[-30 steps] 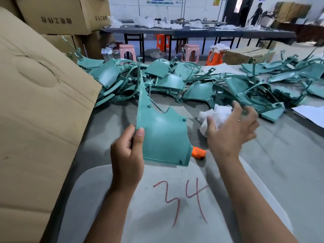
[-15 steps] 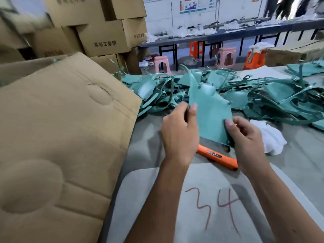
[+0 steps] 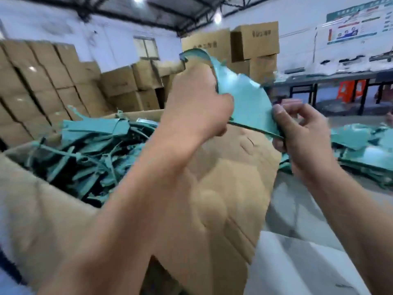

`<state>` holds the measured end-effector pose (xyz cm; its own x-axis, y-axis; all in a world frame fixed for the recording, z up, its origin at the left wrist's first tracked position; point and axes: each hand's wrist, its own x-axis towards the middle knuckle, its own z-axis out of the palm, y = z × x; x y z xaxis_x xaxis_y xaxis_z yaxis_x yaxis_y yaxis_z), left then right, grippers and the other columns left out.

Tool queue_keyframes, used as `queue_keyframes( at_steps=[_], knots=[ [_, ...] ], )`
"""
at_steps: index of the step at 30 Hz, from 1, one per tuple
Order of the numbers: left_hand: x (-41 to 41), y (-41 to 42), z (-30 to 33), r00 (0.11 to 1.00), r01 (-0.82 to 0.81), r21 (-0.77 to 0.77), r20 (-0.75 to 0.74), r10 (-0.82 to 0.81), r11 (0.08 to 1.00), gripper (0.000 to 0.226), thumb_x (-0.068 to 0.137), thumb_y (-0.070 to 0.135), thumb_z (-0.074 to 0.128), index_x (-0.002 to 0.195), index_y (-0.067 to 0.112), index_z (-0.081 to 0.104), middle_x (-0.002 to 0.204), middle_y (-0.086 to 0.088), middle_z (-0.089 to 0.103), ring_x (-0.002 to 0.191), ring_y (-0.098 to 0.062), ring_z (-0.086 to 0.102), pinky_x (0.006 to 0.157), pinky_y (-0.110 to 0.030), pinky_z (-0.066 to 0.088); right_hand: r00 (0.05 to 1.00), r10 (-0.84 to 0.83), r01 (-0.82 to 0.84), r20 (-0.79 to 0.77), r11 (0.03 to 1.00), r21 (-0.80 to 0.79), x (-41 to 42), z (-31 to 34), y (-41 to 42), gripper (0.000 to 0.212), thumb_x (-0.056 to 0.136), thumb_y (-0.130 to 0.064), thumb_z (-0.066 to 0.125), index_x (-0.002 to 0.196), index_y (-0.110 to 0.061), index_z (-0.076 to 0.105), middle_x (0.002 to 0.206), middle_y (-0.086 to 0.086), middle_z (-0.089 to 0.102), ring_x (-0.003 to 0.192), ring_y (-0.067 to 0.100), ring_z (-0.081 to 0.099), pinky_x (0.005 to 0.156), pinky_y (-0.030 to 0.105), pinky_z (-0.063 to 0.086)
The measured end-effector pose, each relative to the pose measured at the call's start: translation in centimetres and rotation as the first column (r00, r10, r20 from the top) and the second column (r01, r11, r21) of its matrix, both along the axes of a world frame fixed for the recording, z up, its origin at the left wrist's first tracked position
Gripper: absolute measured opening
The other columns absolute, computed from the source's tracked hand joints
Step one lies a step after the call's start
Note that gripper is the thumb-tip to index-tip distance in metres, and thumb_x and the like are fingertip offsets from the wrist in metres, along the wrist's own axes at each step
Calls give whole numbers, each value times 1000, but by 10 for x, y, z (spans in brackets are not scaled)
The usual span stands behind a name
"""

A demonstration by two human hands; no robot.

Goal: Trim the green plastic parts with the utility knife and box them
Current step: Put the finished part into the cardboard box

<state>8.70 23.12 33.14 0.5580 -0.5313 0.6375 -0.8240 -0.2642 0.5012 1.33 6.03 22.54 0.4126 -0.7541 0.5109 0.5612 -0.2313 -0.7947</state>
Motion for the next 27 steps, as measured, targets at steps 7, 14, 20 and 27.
queue_keyframes(
  at_steps=[7, 14, 20, 27],
  knots=[
    [90, 87, 9, 867, -379, -50, -368, 336, 924, 27, 92, 16, 73, 86, 2, 51, 85, -19, 70, 60, -34, 73, 66, -49, 64, 922, -50, -163, -384, 850, -501, 85, 49, 79, 27, 100, -41, 64, 112, -17, 68, 107, -1, 71, 97, 13, 68, 86, 36, 57],
    [123, 111, -16, 704, -676, 379, 78, 705, 633, 34, 86, 39, 70, 83, 11, 50, 85, -8, 58, 77, -31, 56, 63, -34, 39, 843, -366, -133, -395, 569, -811, 117, 50, 101, 28, 103, -35, 59, 105, -14, 77, 111, 6, 73, 106, 23, 62, 89, 31, 42],
    [112, 78, -13, 787, -567, 527, 121, 605, 633, 32, 87, 41, 68, 84, 11, 58, 92, -11, 66, 79, -29, 59, 63, -34, 44, 798, -363, -226, -481, 561, -797, 117, 43, 89, 32, 105, -28, 53, 101, -9, 78, 106, 6, 75, 100, 24, 62, 85, 33, 43],
    [33, 14, -10, 868, -495, 267, 192, 457, 827, 31, 85, 40, 68, 106, 17, 68, 115, -13, 68, 111, -37, 62, 78, -38, 40, 983, 1, -97, -181, 847, -522, 80, 14, 68, 34, 89, 0, 63, 70, -28, 70, 74, -18, 68, 76, 1, 60, 73, 29, 48]
  ],
)
